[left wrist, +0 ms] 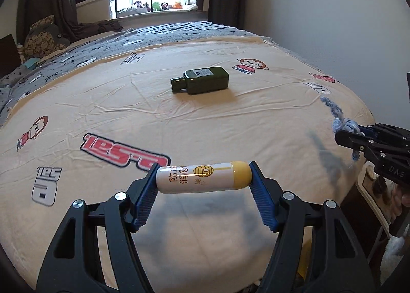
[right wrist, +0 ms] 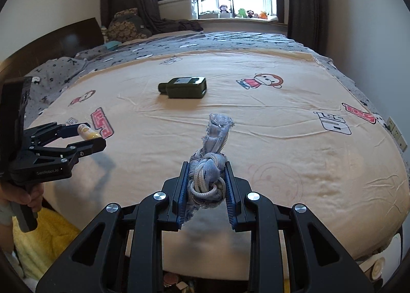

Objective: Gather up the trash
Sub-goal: 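Lower the cloth and yellow-capped bottle below the bed edge into the bin, then open both tools to release the cloth and bottle into the bin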

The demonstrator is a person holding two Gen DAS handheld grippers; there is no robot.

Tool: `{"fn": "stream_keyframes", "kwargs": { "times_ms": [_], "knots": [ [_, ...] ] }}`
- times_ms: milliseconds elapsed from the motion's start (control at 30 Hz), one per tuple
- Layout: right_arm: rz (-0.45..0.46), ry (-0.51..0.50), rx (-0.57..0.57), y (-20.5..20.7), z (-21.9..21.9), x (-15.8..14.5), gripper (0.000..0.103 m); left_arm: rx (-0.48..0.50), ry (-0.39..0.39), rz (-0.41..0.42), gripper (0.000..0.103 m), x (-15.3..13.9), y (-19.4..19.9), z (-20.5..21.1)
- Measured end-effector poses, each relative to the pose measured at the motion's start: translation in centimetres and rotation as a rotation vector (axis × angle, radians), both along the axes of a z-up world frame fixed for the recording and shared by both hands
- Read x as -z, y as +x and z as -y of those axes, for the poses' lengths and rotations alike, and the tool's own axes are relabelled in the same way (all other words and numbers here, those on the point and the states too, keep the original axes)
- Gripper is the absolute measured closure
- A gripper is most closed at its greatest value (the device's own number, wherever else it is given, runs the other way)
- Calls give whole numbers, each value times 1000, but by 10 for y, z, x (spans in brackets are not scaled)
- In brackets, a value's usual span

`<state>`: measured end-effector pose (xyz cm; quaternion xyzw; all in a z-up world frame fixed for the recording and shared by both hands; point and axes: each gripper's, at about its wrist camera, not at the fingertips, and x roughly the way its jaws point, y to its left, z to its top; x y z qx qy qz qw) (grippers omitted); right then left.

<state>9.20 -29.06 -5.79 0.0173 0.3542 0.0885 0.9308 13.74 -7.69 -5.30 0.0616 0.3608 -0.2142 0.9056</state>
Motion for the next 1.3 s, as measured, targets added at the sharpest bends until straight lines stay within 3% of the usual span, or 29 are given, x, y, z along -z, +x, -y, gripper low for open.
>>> {"fn": "stream_keyframes", "kwargs": {
  "times_ms": [167,333,467,767,1000,1133,1300],
  "knots": [
    [-23,2,-76,-44,-19,6,76,38,-5,12,38,5,-58,-7],
    [-84,-20,-119,-81,-32,22,76,68,-11,-67,38,35,-94,-9],
    [-137,-41,-121,-103,-35,38,76,87,29,-115,38,63,-116,-9],
    [-377,-32,-164,-117,-55,116,76,153,108,-307,38,141,-136,9],
    [-552,-9,-128,-114,-61,178,76,127,153,-462,38,195,-129,11],
    [-611,14,-102,-111,-57,202,76,133,132,-554,38,217,-126,7],
    [-637,38,-96,-106,-56,213,75,172,154,-578,38,228,-127,12]
  ]
}}
